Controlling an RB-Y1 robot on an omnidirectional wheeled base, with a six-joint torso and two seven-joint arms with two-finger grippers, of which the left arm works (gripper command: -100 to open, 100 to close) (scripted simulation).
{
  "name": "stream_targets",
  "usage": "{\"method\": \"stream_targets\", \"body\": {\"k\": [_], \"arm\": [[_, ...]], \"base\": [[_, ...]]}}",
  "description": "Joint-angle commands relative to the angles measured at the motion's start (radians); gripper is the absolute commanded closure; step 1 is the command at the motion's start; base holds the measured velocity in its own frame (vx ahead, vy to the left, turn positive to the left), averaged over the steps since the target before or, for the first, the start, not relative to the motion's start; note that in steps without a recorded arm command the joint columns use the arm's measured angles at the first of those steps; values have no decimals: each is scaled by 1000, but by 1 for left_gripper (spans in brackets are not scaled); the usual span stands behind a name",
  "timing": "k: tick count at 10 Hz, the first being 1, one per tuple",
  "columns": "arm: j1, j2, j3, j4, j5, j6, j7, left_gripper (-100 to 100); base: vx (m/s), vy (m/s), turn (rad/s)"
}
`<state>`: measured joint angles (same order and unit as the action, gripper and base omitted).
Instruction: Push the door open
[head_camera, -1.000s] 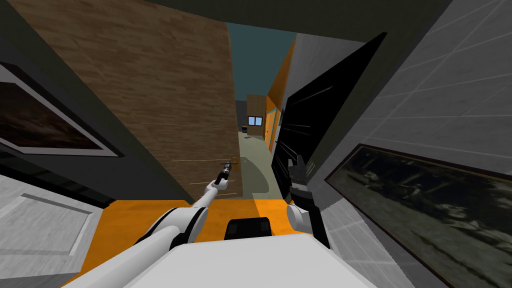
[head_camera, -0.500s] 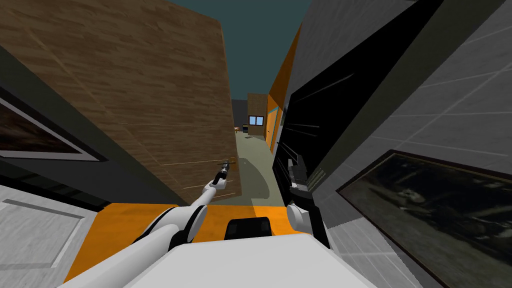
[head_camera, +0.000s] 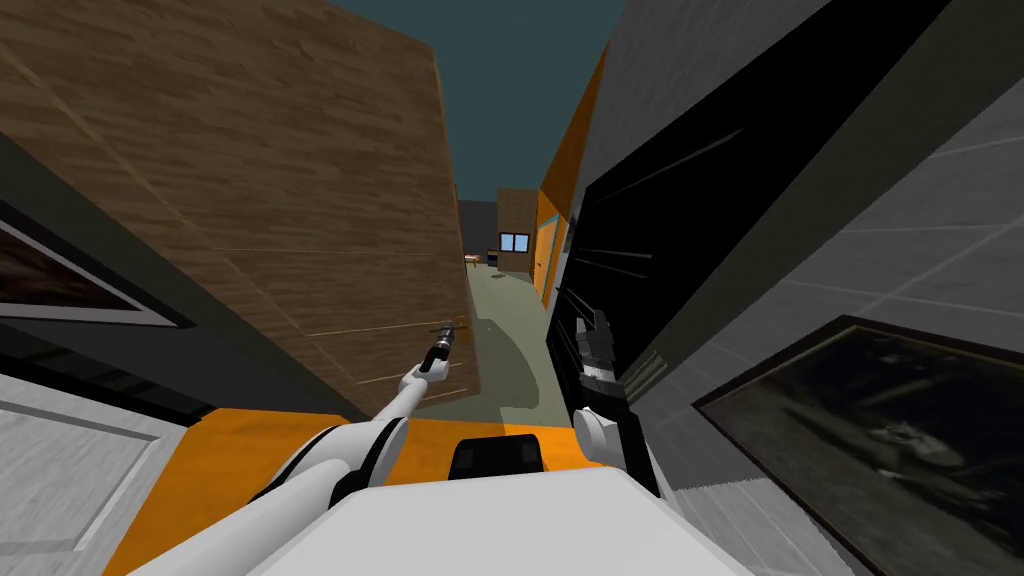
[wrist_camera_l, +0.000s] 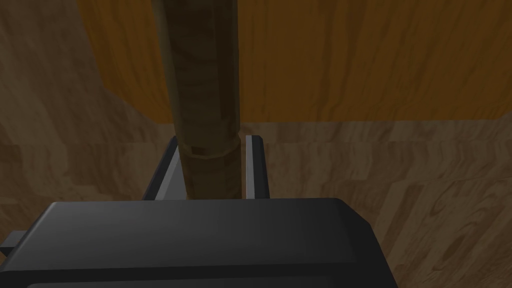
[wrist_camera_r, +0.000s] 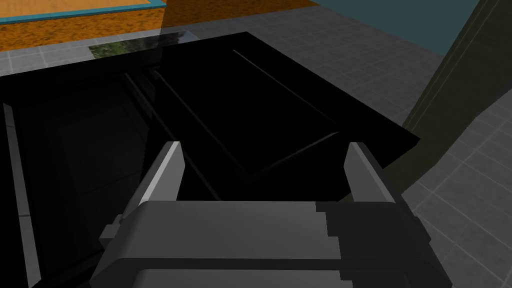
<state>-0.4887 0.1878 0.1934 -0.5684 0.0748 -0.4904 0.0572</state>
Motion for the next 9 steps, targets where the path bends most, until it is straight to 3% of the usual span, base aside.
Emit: {"method": "stream_targets", "body": {"k": [1, 7, 9], "arm": [[-11, 24, 23, 14, 8, -8, -6, 100], [1, 53, 78, 22, 29, -11, -25, 100], [1, 53, 78, 16, 29, -11, -25, 100]], "base": [[172, -85, 62], [177, -97, 66], [77, -32, 21]]}}
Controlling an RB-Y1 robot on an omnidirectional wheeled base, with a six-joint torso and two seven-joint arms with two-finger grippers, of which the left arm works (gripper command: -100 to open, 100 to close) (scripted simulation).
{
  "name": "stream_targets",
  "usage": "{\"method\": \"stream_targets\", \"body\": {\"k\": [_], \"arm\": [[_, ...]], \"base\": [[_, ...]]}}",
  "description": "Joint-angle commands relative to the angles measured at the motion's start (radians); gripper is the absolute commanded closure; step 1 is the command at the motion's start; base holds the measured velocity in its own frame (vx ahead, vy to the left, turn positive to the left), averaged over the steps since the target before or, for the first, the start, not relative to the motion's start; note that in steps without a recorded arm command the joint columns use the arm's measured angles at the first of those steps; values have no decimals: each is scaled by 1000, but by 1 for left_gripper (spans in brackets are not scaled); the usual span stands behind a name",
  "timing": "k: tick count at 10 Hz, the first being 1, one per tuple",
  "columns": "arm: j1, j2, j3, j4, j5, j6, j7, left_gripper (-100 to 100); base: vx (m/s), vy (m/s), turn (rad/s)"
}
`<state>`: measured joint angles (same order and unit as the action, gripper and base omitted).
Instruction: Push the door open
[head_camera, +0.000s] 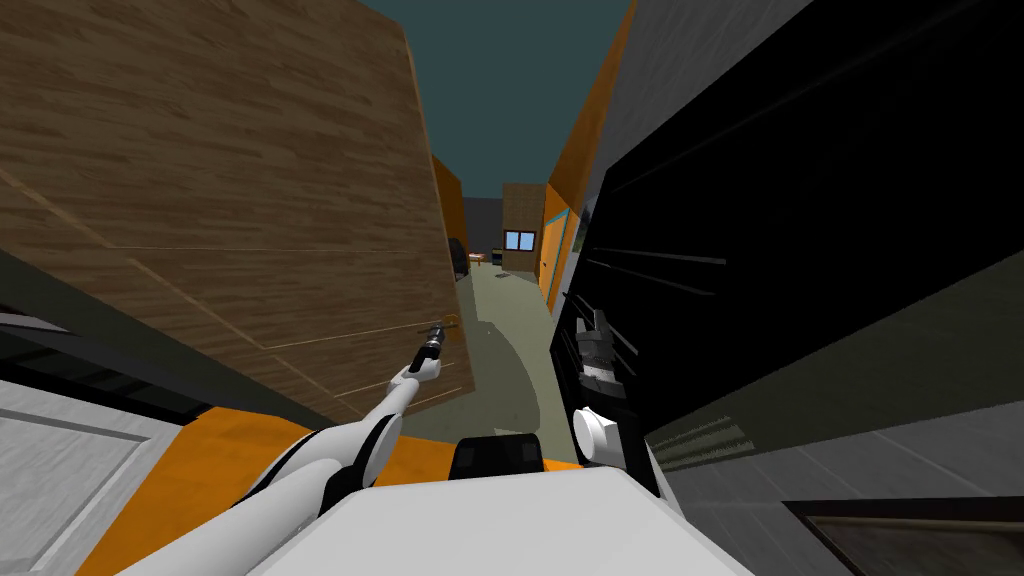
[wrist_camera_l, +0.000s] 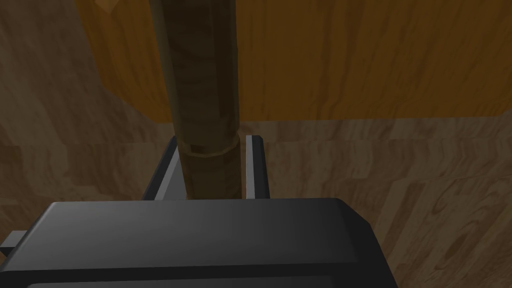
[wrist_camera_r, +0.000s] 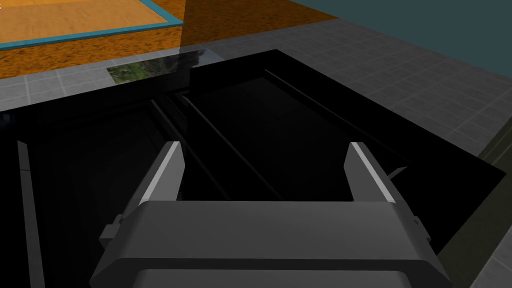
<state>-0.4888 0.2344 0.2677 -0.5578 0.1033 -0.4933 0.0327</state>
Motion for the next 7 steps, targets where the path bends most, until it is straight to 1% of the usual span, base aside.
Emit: {"method": "stream_targets", "body": {"k": [1, 2, 3, 4, 6, 7], "arm": [[5, 15, 22, 14, 8, -10, -7, 100], [5, 15, 22, 14, 8, -10, -7, 100], [5, 15, 22, 14, 8, -10, -7, 100], [9, 24, 38, 16, 14, -11, -13, 100], [11, 29, 49, 18, 18, -11, -17, 100], [11, 29, 49, 18, 18, -11, -17, 100]], "base": [[118, -67, 16], [137, -83, 81], [66, -37, 40], [133, -78, 29], [167, -83, 71], [112, -64, 46]]}}
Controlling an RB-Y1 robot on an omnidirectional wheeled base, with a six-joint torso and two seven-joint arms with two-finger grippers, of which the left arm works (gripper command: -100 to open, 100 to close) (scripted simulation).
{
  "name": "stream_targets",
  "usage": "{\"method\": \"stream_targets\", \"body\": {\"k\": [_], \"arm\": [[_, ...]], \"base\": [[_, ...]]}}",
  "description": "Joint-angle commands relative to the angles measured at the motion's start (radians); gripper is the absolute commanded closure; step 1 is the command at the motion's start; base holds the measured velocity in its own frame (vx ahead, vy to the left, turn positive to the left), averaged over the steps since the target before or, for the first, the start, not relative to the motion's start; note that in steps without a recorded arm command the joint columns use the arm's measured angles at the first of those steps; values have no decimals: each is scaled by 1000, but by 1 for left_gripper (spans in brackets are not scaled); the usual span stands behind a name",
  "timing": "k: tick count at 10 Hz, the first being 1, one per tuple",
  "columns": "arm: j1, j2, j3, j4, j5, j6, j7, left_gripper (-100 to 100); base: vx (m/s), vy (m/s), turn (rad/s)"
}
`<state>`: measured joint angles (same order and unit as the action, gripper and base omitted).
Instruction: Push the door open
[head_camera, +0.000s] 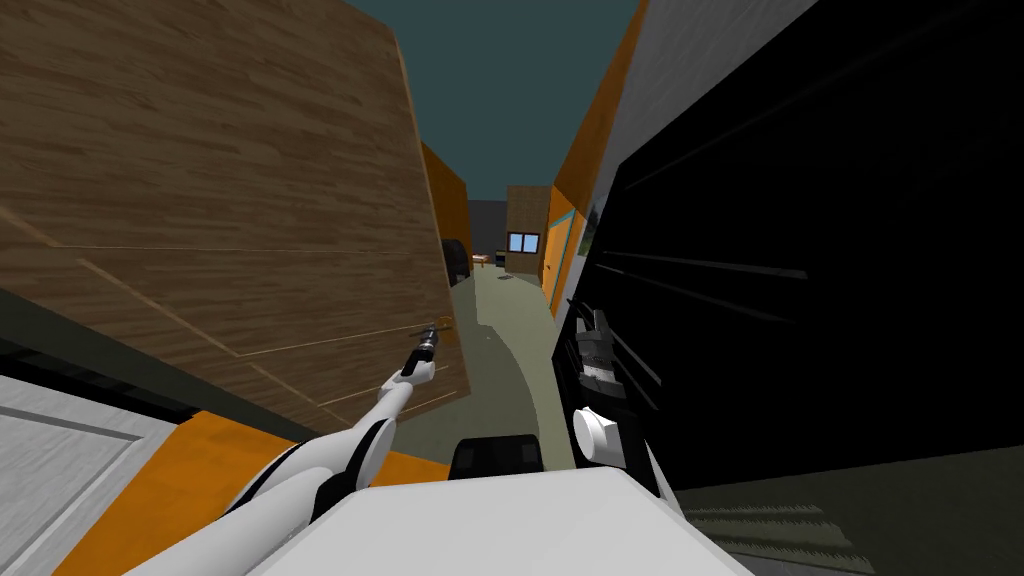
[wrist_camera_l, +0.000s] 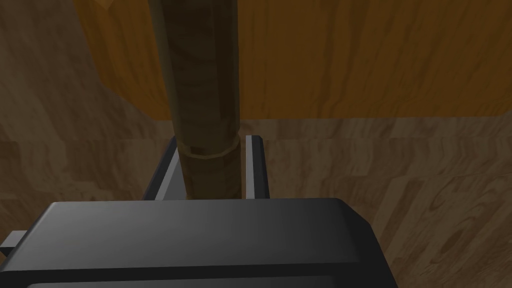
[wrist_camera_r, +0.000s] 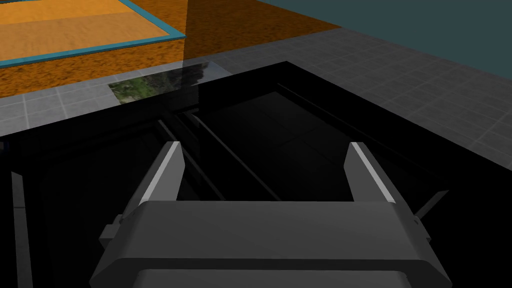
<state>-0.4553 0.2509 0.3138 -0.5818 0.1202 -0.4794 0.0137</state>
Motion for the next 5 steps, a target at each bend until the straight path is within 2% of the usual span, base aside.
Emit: {"method": "stream_targets", "body": {"k": [1, 2, 4, 5], "arm": [[-23, 13, 3, 42, 1, -25, 2, 100], [-20, 20, 17, 44, 6, -26, -3, 100], [-17, 25, 27, 45, 10, -26, -6, 100], [-17, 25, 27, 45, 10, -26, -6, 100]], "base": [[35, -9, 5], [78, -47, 22], [146, -105, 70], [99, -35, 37]]}}
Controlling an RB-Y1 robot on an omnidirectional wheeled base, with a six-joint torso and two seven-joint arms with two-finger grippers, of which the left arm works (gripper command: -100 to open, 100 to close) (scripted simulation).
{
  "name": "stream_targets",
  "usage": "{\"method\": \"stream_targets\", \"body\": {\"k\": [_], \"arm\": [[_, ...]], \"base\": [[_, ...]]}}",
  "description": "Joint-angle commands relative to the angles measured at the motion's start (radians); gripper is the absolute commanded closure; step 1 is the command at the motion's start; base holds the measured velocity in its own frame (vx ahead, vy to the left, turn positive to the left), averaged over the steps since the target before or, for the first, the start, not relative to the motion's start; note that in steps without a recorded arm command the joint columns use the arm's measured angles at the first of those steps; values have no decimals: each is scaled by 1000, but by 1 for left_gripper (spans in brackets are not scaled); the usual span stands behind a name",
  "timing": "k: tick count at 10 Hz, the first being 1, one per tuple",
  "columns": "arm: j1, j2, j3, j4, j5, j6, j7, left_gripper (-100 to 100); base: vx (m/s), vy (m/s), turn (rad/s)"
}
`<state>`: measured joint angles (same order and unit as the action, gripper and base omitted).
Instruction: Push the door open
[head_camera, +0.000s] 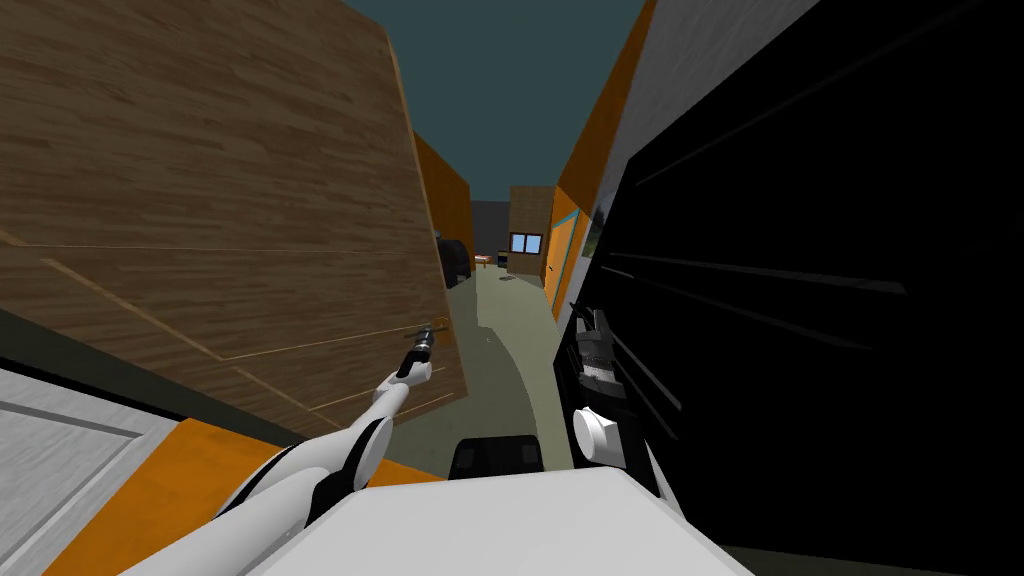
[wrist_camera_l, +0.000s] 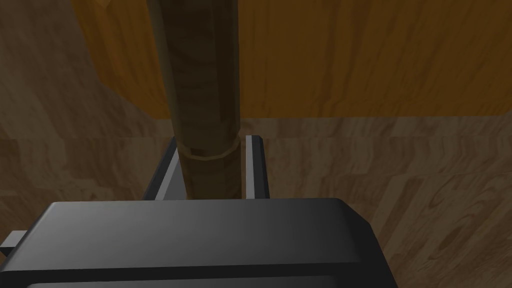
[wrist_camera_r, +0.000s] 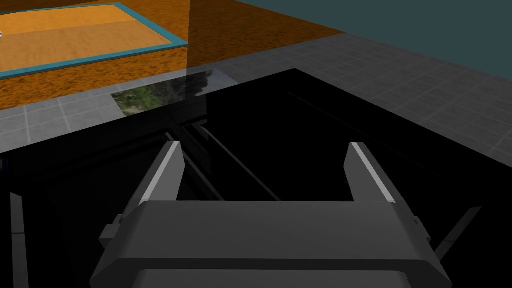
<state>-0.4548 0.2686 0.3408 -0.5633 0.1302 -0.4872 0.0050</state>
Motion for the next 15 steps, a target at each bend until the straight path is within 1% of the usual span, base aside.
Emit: {"method": "stream_targets", "body": {"k": [1, 2, 4, 5, 9, 15], "arm": [[0, 0, 0, 0, 0, 0, 0, 100], [4, 6, -2, -1, 8, -2, 1, 100], [8, 12, -6, -3, 16, -3, 2, 100], [8, 12, -6, -3, 16, -3, 2, 100], [22, 31, -21, -8, 44, -4, 4, 100], [49, 66, -47, -17, 95, -8, 8, 100]], "base": [[36, -7, 19], [129, -16, 73], [176, -16, 65], [139, -12, 52], [183, -18, 96], [200, -43, 127]]}}
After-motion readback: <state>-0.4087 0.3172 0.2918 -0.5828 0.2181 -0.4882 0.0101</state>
